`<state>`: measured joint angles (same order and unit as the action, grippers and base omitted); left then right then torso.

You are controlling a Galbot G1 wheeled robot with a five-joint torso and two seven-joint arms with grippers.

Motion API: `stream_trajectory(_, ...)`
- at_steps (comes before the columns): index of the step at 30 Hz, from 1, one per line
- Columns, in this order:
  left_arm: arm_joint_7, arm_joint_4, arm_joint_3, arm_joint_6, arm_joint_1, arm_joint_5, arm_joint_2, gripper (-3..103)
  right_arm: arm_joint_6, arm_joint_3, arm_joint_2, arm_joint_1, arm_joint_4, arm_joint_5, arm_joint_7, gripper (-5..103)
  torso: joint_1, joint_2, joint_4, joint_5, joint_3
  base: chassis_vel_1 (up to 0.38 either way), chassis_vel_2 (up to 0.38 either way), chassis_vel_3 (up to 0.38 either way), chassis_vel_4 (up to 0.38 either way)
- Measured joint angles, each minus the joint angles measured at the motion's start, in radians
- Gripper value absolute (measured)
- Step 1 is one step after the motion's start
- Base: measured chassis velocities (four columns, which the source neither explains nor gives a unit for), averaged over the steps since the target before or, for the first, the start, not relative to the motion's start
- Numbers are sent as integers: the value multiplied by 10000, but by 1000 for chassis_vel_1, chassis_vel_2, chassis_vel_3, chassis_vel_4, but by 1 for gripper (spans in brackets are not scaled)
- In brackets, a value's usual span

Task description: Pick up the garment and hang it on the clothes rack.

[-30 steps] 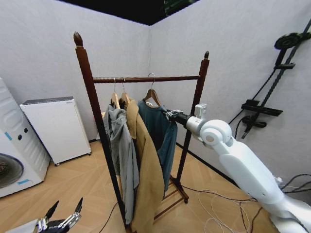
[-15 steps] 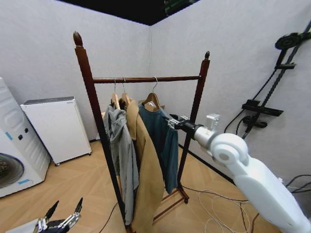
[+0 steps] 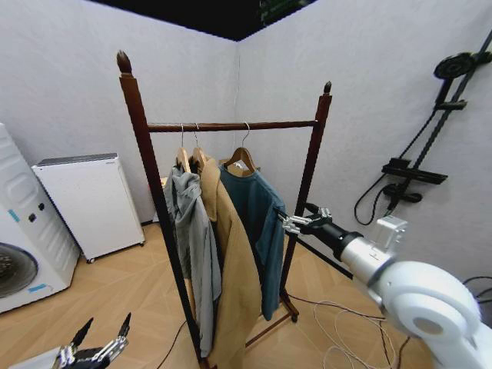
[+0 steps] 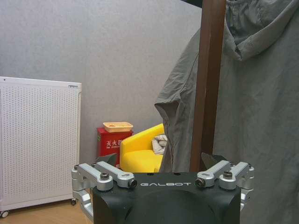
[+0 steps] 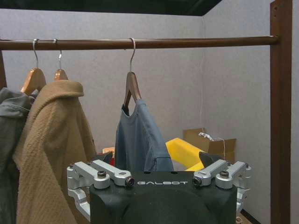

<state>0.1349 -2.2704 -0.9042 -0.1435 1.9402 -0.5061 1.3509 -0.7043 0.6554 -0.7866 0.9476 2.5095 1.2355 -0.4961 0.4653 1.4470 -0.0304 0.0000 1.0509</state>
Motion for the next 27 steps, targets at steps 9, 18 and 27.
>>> stream_trajectory(9,0,0,0,0,0,0,0,100,-29,626,-277,779,-36,-740,251,100,0,0,-2,1,0,-3,-6,-4,-5)
stream_trajectory(18,0,-1,0,-1,0,0,0,100,40,748,-303,1190,-70,-948,360,100,0,-2,-4,2,0,-45,-70,-66,-59)
stream_trajectory(27,0,0,0,0,0,0,0,100,51,823,-351,1570,-81,-1392,543,100,3,-2,-1,0,1,-69,-126,-118,-71)
